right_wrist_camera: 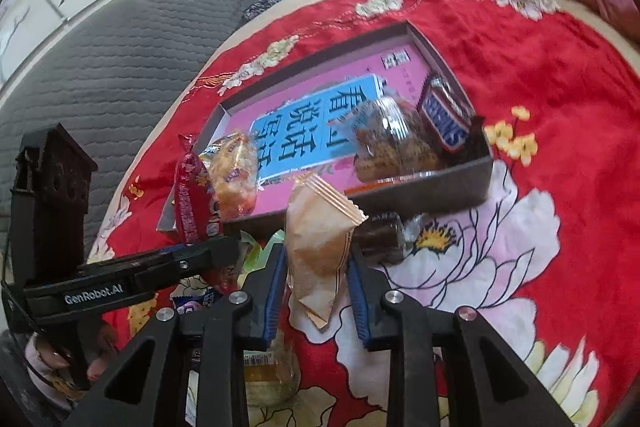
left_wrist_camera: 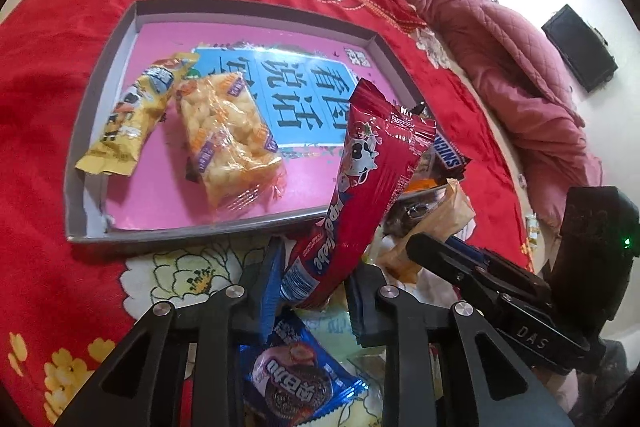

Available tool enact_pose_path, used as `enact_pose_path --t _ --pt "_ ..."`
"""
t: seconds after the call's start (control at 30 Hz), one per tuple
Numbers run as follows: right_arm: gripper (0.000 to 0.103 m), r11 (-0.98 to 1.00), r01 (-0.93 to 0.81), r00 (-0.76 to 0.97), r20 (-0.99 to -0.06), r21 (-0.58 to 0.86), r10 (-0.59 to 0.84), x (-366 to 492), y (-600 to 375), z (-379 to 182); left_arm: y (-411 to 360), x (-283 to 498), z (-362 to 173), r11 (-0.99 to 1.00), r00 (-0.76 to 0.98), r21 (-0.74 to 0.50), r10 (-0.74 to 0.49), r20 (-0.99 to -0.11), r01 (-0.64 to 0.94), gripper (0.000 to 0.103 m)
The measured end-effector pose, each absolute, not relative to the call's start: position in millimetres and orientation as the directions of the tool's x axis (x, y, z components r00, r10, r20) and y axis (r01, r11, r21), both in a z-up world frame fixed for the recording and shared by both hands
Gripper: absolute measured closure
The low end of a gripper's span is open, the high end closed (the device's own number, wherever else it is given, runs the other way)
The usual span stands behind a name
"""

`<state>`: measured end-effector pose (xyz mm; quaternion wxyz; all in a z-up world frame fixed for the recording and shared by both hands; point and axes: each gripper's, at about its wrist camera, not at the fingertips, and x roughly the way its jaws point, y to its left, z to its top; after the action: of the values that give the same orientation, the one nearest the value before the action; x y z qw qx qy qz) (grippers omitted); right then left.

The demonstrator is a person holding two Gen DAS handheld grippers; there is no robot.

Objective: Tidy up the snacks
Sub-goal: 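Lift the red stick snack and tan packet and carry both over the tray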

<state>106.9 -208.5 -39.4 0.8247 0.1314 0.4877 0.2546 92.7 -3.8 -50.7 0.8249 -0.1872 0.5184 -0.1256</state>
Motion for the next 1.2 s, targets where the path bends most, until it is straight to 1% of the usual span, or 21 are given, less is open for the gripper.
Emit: enact_pose_path --t 0.7,1.2 --pt "0.074 0.815 -0.362 0.477 -0.662 0.452 0.579 100 -216 -10 6 80 -16 0.906 0.503 -0.424 -0.373 -0.780 0.014 0.074" --pt "0.074 0.806 -0.385 0.503 -0.629 0.450 0.592 99 -217 0 17 77 3 0.909 0.555 -0.416 -0.340 -0.760 -0.013 0.074"
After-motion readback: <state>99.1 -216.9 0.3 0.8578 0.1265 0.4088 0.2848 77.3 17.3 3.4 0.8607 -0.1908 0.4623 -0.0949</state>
